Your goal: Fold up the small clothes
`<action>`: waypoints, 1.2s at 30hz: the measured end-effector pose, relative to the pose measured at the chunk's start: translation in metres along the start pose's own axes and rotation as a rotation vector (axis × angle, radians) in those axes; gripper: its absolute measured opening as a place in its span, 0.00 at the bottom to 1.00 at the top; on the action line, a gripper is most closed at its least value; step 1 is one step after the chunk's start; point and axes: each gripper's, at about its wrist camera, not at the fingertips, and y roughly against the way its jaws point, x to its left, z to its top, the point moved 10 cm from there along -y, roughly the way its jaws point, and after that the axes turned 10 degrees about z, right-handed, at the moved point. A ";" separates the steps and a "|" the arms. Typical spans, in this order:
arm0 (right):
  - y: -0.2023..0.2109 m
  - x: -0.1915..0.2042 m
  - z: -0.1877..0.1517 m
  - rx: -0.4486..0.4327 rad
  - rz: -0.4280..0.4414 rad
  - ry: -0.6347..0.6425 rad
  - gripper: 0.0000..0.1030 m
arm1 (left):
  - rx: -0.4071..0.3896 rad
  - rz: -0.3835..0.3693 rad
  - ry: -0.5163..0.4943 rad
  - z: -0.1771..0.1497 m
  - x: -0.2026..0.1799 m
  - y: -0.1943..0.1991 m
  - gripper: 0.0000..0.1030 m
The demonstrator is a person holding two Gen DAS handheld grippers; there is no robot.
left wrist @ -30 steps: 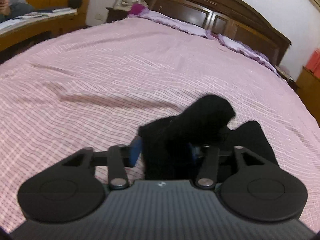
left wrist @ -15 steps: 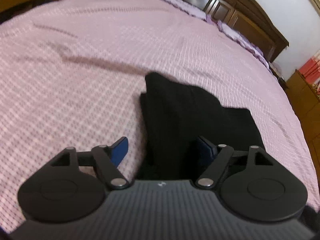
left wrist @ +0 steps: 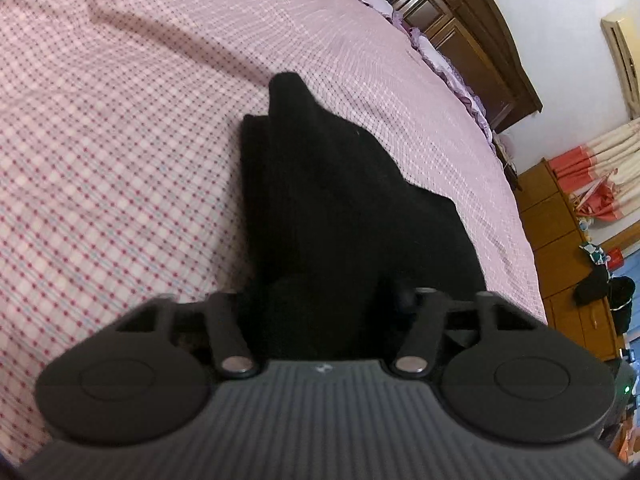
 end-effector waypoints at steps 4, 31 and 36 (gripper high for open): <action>0.019 0.012 0.013 -0.031 0.043 -0.013 0.38 | 0.008 -0.074 0.018 -0.003 -0.012 0.018 0.38; 0.199 -0.029 -0.105 -0.069 -0.160 0.050 0.53 | 0.055 -0.001 -0.277 -0.162 -0.053 0.083 0.56; 0.198 -0.028 -0.112 -0.108 -0.148 0.069 0.68 | -0.016 0.075 -0.373 -0.167 -0.053 0.093 0.72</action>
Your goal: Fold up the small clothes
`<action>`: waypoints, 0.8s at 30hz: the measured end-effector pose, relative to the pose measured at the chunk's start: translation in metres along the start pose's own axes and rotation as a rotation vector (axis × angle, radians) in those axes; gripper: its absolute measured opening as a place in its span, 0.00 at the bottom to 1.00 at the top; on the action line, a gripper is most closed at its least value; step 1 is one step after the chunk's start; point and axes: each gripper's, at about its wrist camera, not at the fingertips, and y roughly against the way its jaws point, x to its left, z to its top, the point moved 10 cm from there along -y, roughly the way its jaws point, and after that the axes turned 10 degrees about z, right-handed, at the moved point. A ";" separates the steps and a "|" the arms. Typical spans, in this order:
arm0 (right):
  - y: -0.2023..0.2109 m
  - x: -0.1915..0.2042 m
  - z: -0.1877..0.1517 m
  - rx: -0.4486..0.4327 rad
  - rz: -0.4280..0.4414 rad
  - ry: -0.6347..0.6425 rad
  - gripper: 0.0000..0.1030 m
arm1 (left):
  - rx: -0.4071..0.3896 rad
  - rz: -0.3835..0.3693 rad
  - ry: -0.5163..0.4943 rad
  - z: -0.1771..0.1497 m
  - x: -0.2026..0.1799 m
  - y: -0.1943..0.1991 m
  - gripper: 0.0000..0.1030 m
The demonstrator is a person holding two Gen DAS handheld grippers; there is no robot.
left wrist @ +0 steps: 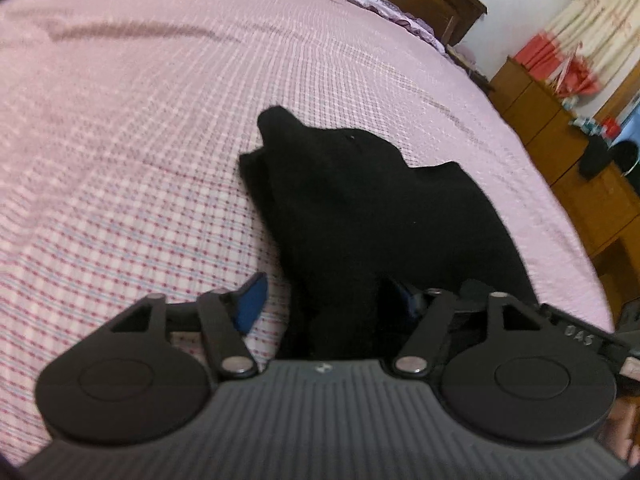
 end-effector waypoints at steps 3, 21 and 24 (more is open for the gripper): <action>0.007 0.003 0.001 -0.023 -0.015 0.016 0.79 | -0.035 0.053 -0.042 0.001 -0.004 0.009 0.76; 0.077 0.015 -0.033 0.023 -0.201 0.143 1.00 | -0.046 0.179 -0.129 -0.035 0.010 0.052 0.87; 0.075 0.013 -0.049 0.069 -0.244 0.176 1.00 | -0.025 0.195 -0.159 -0.046 0.007 0.046 0.87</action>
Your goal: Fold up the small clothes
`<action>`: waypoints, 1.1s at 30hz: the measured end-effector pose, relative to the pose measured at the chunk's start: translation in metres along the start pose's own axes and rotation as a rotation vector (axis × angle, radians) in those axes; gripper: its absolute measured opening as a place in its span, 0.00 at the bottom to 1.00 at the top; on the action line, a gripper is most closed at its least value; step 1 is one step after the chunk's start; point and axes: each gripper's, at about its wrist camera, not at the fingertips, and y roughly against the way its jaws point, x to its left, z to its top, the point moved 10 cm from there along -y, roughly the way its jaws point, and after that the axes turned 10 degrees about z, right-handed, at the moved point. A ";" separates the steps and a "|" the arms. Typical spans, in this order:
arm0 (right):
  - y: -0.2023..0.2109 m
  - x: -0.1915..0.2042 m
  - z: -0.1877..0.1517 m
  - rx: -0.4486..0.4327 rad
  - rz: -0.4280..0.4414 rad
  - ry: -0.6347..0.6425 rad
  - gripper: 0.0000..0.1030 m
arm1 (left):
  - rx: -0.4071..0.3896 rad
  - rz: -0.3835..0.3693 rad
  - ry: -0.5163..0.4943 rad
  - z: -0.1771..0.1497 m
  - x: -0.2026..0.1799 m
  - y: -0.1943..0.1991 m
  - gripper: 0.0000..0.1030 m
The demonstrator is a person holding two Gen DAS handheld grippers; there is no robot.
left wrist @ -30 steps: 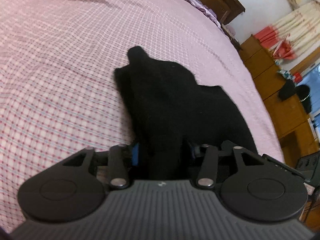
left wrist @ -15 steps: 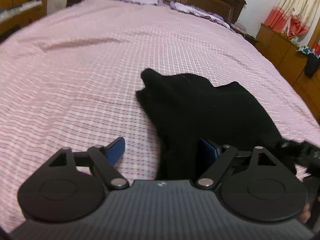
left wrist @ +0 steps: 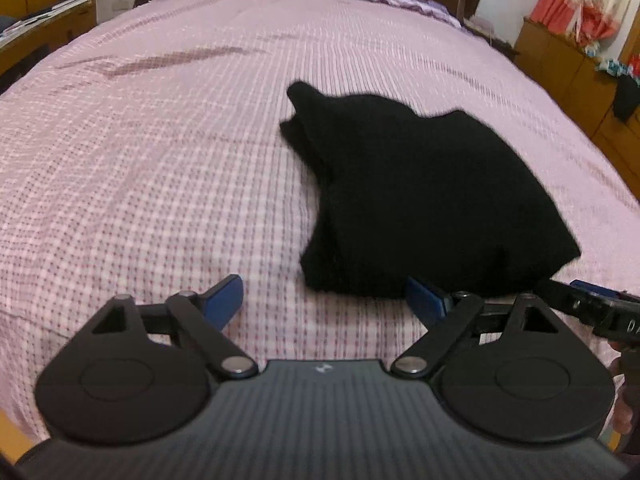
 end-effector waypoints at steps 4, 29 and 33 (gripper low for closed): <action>-0.012 0.008 -0.017 0.057 -0.013 0.047 1.00 | 0.020 0.030 -0.025 -0.011 -0.006 -0.010 0.87; -0.030 0.009 -0.032 0.094 -0.122 0.104 1.00 | 0.039 0.116 -0.069 -0.016 -0.015 -0.023 0.94; -0.034 0.007 -0.030 0.093 -0.118 0.104 1.00 | 0.043 0.120 -0.070 -0.015 -0.015 -0.025 0.94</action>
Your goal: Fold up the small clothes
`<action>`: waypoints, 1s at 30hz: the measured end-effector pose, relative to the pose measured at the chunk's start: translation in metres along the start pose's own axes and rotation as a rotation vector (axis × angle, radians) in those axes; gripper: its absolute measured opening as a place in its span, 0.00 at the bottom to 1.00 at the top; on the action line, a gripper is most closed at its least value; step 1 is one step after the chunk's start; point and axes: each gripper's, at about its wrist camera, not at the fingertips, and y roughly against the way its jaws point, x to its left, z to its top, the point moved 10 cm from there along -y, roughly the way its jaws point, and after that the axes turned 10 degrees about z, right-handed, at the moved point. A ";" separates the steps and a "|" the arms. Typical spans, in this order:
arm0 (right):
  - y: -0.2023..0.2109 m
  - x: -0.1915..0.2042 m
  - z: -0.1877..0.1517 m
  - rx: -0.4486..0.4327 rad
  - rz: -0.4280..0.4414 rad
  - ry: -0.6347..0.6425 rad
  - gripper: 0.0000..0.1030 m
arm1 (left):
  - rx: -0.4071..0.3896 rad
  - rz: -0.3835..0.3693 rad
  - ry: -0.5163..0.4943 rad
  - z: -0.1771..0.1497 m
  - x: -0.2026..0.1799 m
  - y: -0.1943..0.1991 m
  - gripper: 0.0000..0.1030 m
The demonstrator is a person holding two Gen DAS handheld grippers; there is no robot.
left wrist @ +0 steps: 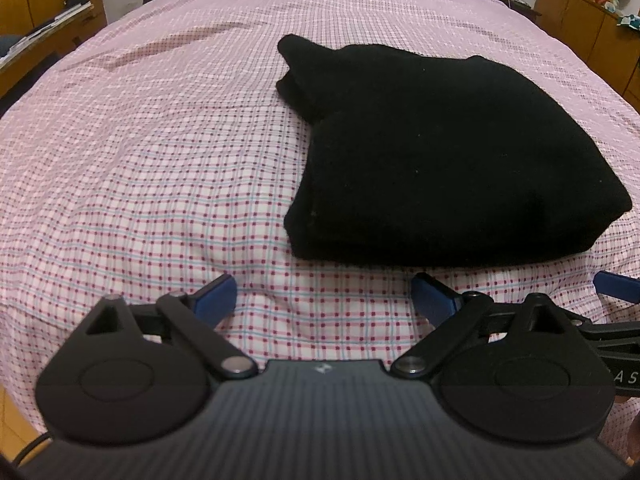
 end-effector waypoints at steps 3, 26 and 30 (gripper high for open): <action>-0.001 -0.001 0.000 0.000 0.001 0.000 1.00 | 0.001 -0.001 0.000 0.000 0.000 0.000 0.94; -0.002 -0.001 0.000 -0.001 0.001 0.000 1.00 | 0.003 -0.001 -0.007 -0.001 0.000 -0.001 0.94; -0.001 -0.001 0.000 -0.001 0.001 0.000 1.00 | 0.004 -0.003 -0.008 -0.001 0.000 0.000 0.94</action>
